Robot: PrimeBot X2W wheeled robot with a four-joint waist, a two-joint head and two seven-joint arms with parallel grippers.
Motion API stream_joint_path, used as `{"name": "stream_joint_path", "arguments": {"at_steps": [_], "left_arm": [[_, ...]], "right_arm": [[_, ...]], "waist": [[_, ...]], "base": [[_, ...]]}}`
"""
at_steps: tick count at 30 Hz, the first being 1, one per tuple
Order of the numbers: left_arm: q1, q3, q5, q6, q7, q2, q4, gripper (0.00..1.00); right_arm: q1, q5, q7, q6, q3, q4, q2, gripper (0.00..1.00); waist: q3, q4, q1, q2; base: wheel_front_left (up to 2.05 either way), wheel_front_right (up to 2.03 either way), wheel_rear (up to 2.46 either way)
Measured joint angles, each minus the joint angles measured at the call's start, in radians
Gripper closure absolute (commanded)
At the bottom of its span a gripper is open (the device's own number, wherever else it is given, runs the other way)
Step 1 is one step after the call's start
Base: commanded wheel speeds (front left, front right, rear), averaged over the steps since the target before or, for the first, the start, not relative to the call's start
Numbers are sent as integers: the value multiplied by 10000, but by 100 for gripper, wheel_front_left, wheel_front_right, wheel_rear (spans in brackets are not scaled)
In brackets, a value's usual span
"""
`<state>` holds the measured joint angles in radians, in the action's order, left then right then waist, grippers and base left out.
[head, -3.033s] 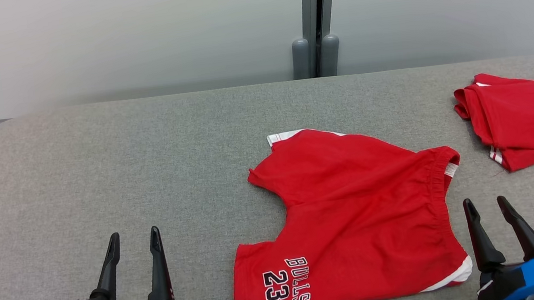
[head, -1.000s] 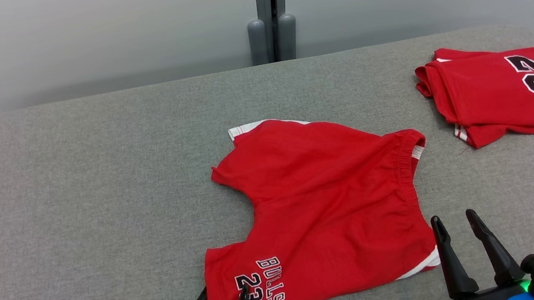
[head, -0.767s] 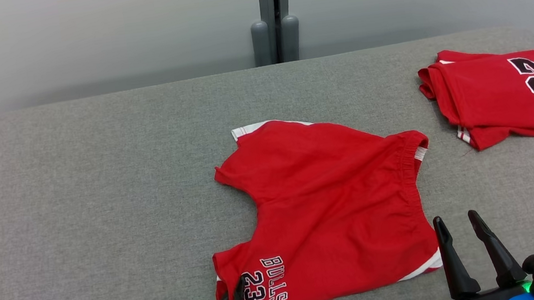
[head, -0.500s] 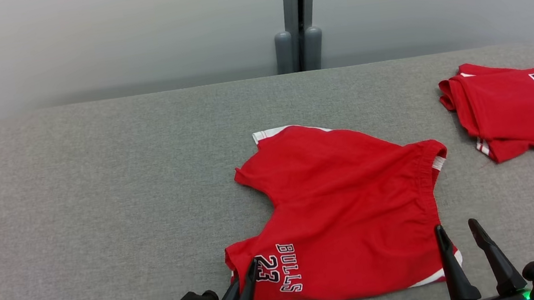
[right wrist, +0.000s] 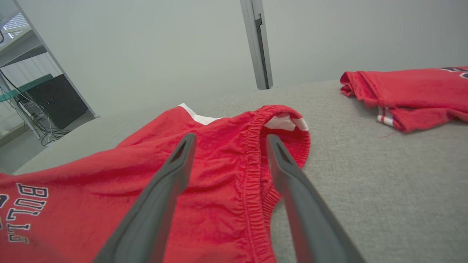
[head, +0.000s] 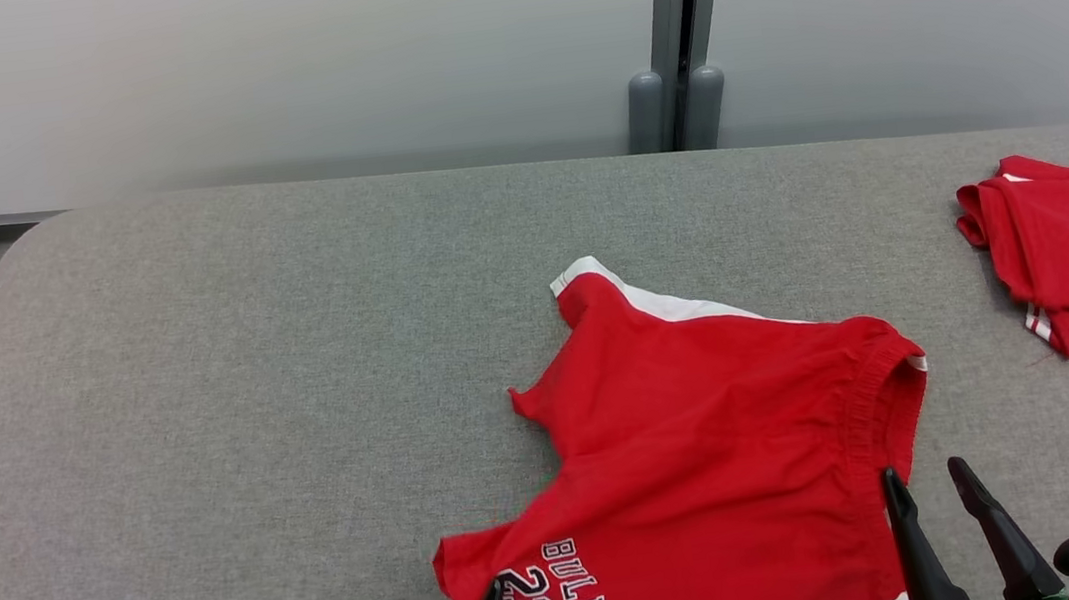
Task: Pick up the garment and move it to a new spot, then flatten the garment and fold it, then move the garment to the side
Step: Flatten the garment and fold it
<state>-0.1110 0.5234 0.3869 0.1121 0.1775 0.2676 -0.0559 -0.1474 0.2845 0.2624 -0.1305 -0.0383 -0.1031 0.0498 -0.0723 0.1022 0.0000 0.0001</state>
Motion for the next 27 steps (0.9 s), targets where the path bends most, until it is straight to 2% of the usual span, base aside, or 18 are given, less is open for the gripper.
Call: {"name": "stream_joint_path", "arguments": {"at_steps": [5,11,27], "left_arm": [[-301,132,6,-128,-190,56,259,100],[101,245,-25,-128,-69,-75,-257,100],[3017,-267,255,92,769,-437,-3745,100]], "right_arm": [[66,17,0,-2,-92,-150,0,0],[134,-50,-2,0,-90,-316,-2,0],[641,-184,0,-2,-10,-631,199,0]], "waist": [[-43,-82,0,0],[-140,-444,0,-1],[-873,-1659,2,-1]], "base": [[0,0,0],[0,0,0],[0,0,0]]}}
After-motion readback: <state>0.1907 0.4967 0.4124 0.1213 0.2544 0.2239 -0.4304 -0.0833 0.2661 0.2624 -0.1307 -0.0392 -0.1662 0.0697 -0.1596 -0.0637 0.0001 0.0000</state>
